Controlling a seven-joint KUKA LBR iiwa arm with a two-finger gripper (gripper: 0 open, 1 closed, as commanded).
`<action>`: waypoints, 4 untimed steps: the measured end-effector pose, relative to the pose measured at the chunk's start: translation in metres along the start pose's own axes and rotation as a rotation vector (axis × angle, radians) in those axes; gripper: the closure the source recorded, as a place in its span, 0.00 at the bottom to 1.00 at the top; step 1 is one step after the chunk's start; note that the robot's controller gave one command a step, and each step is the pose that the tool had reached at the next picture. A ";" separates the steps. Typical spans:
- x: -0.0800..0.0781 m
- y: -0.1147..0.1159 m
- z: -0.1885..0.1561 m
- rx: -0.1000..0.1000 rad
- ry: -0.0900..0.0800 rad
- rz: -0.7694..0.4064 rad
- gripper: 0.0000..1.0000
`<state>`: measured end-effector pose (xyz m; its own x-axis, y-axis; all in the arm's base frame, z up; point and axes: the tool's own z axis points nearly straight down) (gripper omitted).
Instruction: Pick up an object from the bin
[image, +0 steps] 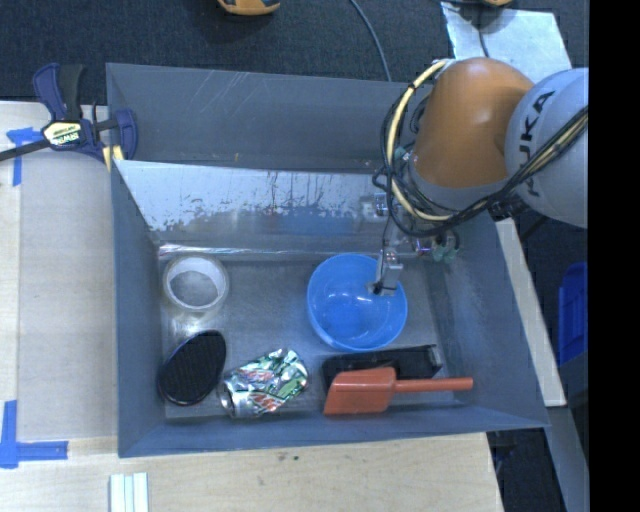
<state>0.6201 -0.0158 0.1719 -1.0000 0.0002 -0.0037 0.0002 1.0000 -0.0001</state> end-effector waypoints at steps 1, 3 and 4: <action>0.000 0.000 0.000 0.000 0.000 0.000 0.00; -0.003 -0.001 0.038 0.000 -0.001 0.018 0.00; 0.022 -0.010 0.044 0.000 -0.001 0.109 0.00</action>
Offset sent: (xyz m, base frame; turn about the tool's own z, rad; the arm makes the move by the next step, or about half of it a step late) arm 0.0033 0.0003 -0.0388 0.0254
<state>0.5979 -0.0260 0.1273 -0.9941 0.1087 -0.0047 0.1087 0.9941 0.0006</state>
